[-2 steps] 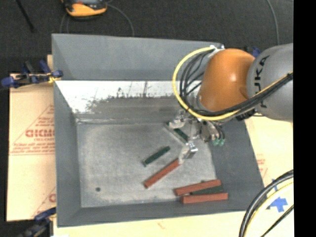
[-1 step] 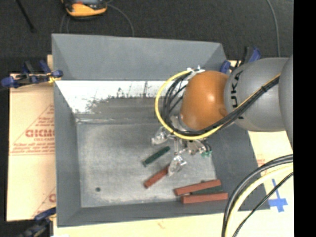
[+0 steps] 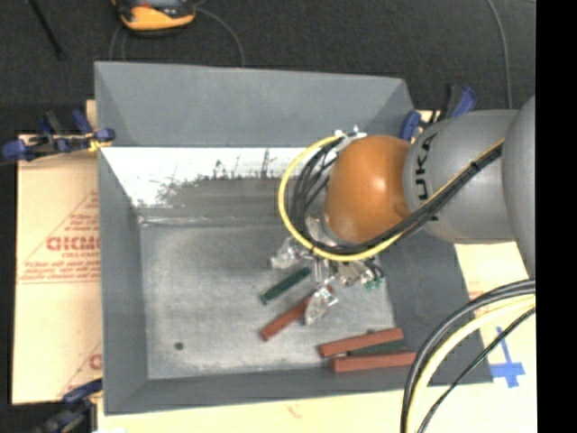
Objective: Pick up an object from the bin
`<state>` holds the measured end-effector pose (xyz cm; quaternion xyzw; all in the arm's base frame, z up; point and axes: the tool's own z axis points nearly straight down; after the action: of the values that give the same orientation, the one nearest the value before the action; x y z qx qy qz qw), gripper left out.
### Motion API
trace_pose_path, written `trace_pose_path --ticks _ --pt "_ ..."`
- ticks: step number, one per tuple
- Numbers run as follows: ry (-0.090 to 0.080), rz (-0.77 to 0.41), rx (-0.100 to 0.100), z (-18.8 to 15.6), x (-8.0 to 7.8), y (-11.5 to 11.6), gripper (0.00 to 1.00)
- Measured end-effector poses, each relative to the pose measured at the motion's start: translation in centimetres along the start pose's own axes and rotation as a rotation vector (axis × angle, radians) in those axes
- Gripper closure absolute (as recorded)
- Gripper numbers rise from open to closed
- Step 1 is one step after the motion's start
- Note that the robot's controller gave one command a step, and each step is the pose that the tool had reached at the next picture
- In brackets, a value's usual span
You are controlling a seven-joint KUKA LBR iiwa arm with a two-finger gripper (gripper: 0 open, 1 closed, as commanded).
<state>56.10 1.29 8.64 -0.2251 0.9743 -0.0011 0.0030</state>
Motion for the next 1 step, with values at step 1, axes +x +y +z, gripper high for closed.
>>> trace_pose_path --ticks 1 --pt "0.003 0.124 -0.004 -1.46 1.90 -0.60 0.00"
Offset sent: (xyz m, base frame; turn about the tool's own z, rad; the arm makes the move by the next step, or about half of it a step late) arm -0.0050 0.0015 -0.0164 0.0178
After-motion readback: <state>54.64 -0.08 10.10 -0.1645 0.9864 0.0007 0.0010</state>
